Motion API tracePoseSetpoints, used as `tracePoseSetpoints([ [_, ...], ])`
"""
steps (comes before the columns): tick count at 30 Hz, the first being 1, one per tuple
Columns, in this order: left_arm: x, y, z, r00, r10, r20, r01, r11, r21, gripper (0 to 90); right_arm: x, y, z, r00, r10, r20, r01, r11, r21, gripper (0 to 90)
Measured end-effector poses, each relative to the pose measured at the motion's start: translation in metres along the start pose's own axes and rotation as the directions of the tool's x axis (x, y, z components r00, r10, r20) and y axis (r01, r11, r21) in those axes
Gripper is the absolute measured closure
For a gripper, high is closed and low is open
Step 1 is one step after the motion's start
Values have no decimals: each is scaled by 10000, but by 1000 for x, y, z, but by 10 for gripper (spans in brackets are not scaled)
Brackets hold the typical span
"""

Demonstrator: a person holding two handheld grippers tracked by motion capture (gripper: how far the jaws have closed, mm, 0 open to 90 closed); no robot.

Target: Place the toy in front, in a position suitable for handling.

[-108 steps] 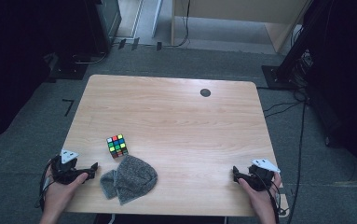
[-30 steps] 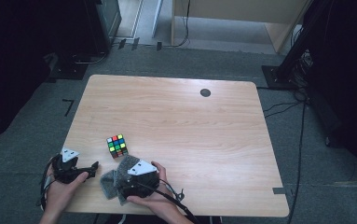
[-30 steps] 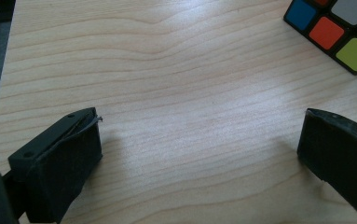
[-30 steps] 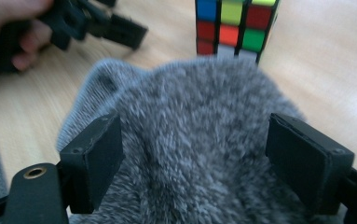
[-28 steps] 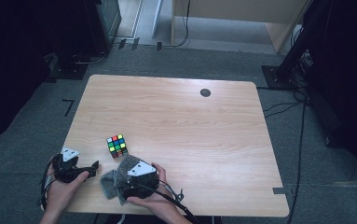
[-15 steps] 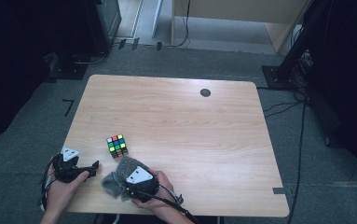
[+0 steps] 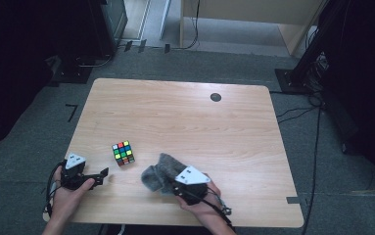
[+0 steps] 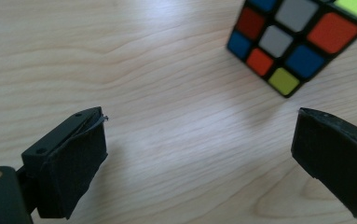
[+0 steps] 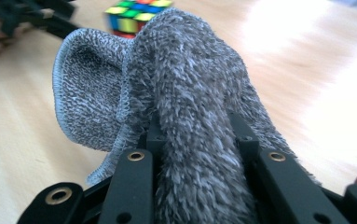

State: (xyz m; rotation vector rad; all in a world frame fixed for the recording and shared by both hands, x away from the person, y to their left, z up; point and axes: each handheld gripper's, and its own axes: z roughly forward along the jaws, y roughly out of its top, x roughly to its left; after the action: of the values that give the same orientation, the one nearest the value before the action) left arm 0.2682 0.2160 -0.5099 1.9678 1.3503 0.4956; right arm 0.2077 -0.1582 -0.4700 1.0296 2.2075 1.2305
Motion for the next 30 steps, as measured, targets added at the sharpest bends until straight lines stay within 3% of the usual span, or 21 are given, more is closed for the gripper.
tracePoseSetpoints([
  [1,-4,4,3,9997,245,-22,-245,9997,-29,36,-14,-3,-12,9994,219,256,-218,9998,-47,690],
  [2,-4,4,3,9997,245,-22,-245,9997,-29,39,-14,-3,-12,9994,219,256,-218,9998,-47,690],
  [3,-5,6,4,9994,338,46,-338,9994,-31,43,-32,-10,-27,9967,456,672,-448,9989,-133,688],
  [6,-7,11,7,9983,301,500,-297,9995,-87,57,-46,-17,-36,9934,657,936,-642,9978,-185,683],
  [7,-9,13,8,9973,474,557,-468,9988,-118,59,-53,-21,-40,9911,876,1002,-858,9961,-228,679],
  [9,-11,16,10,9956,708,618,-698,9974,-180,59,-68,-29,-48,9840,1413,1089,-1386,9898,-315,677],
  [11,-13,20,14,9942,724,799,-705,9972,-263,59,-82,-34,-54,9761,1808,1208,-1780,9835,-335,676],
  [12,-14,21,16,9935,782,829,-764,9968,-242,59,-93,-38,-57,9680,2092,1389,-2053,9778,-419,675],
  [14,-17,25,18,9933,683,929,-667,9976,-205,59,-102,-40,-59,9595,2344,1561,-2294,9721,-493,676],
  [18,-23,30,22,9926,637,1034,-610,9977,-289,68,-107,-44,-61,9576,2313,1717,-2271,9729,-441,673],
  [23,-41,32,24,9865,1140,1177,-1127,9935,-180,111,-108,-48,-65,9554,2321,1827,-2289,9727,-391,670],
  [24,-50,31,24,9883,1139,1016,-1137,9935,-84,132,-107,-48,-66,9558,2309,1822,-2277,9730,-385,670],
  [27,-58,28,24,9881,1123,1048,-1132,9936,24,129,-107,-47,-65,9569,2261,1823,-2233,9741,-358,670],
  [30,-68,24,23,9833,1522,1001,-1539,9880,91,129,-106,-46,-64,9571,2259,1812,-2232,9741,-356,665],
])
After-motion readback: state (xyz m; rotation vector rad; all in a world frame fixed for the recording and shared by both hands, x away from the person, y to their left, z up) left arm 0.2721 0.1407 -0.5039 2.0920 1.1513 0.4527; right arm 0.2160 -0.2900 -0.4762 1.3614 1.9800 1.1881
